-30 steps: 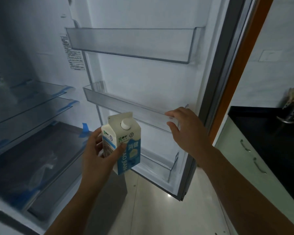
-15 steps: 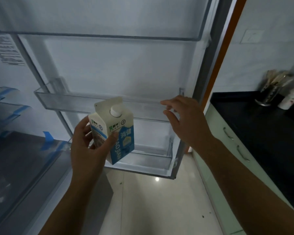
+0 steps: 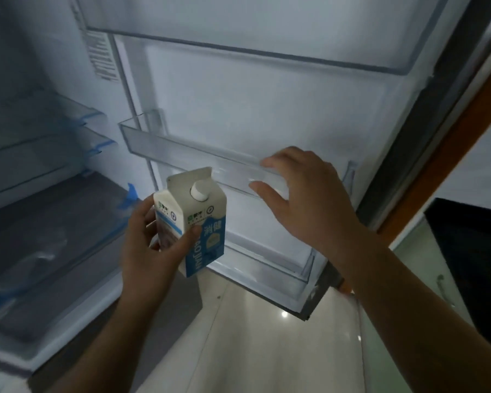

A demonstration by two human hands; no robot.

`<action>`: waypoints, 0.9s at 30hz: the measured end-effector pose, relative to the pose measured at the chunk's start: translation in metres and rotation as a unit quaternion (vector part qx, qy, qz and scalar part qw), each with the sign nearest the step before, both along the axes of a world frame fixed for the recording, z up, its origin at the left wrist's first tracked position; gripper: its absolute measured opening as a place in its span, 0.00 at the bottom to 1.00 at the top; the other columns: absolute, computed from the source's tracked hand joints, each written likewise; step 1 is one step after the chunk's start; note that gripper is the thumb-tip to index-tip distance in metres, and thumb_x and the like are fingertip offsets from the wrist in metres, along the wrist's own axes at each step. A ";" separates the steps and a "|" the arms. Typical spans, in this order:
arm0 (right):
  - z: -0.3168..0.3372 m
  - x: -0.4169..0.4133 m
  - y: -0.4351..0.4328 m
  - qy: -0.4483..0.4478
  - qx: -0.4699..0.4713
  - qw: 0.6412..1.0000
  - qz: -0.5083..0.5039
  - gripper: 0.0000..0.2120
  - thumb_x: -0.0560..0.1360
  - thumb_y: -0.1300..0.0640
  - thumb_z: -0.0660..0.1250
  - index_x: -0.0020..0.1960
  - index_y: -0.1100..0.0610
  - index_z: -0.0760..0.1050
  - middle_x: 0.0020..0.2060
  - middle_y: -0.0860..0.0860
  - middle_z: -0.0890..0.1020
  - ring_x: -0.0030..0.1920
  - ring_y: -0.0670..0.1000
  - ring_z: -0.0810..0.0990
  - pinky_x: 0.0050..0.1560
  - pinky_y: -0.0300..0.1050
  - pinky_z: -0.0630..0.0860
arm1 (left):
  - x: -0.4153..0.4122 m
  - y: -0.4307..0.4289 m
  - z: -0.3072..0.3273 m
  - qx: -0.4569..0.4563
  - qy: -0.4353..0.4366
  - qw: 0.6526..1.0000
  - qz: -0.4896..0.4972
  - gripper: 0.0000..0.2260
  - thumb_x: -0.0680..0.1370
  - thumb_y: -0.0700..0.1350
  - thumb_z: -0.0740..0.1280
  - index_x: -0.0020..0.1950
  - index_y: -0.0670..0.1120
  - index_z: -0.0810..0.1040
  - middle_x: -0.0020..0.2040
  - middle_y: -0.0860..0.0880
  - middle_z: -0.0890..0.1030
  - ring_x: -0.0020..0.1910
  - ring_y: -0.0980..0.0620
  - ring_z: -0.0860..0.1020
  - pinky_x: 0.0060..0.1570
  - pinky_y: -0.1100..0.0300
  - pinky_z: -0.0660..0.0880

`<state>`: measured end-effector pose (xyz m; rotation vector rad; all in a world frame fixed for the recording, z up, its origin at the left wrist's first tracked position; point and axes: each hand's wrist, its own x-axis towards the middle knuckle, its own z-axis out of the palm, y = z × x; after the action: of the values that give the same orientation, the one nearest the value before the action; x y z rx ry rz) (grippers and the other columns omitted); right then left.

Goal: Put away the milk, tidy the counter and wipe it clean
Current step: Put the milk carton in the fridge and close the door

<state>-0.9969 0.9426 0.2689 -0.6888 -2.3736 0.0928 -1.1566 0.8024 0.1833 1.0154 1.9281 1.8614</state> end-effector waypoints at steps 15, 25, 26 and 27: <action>-0.040 -0.241 -0.055 -0.002 -0.062 0.952 0.299 0.18 0.76 0.48 0.64 0.60 0.57 0.73 0.57 0.53 0.78 0.57 0.52 0.75 0.53 0.45 0.73 | -0.127 -0.122 0.034 -0.009 0.014 0.945 0.328 0.35 0.60 0.58 0.71 0.65 0.52 0.69 0.58 0.54 0.77 0.57 0.54 0.77 0.50 0.53 0.79; -0.041 -0.449 -0.053 -0.042 -0.097 0.939 0.328 0.18 0.76 0.51 0.64 0.60 0.60 0.73 0.56 0.57 0.76 0.57 0.56 0.73 0.51 0.46 0.72 | -0.280 -0.139 0.059 -0.022 0.060 0.922 0.382 0.31 0.63 0.53 0.74 0.64 0.54 0.69 0.59 0.55 0.76 0.58 0.54 0.76 0.54 0.48 0.78; -0.040 -0.462 -0.050 -0.043 -0.098 0.939 0.326 0.18 0.75 0.51 0.64 0.60 0.61 0.73 0.57 0.57 0.76 0.57 0.56 0.73 0.51 0.46 0.72 | -0.292 -0.138 0.060 -0.015 0.065 0.920 0.386 0.30 0.64 0.50 0.75 0.64 0.54 0.69 0.59 0.55 0.76 0.59 0.54 0.76 0.55 0.49 0.78; -0.039 -0.474 -0.047 -0.042 -0.098 0.940 0.324 0.18 0.75 0.52 0.65 0.60 0.61 0.74 0.57 0.57 0.76 0.57 0.57 0.73 0.51 0.47 0.72 | -0.303 -0.136 0.062 -0.006 0.069 0.919 0.389 0.30 0.65 0.48 0.76 0.64 0.54 0.69 0.60 0.55 0.76 0.59 0.55 0.76 0.55 0.50 0.78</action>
<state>-1.4712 0.8956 0.2296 0.0340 -2.6034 0.5974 -1.4593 0.6666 0.2449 0.3780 2.6890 2.1758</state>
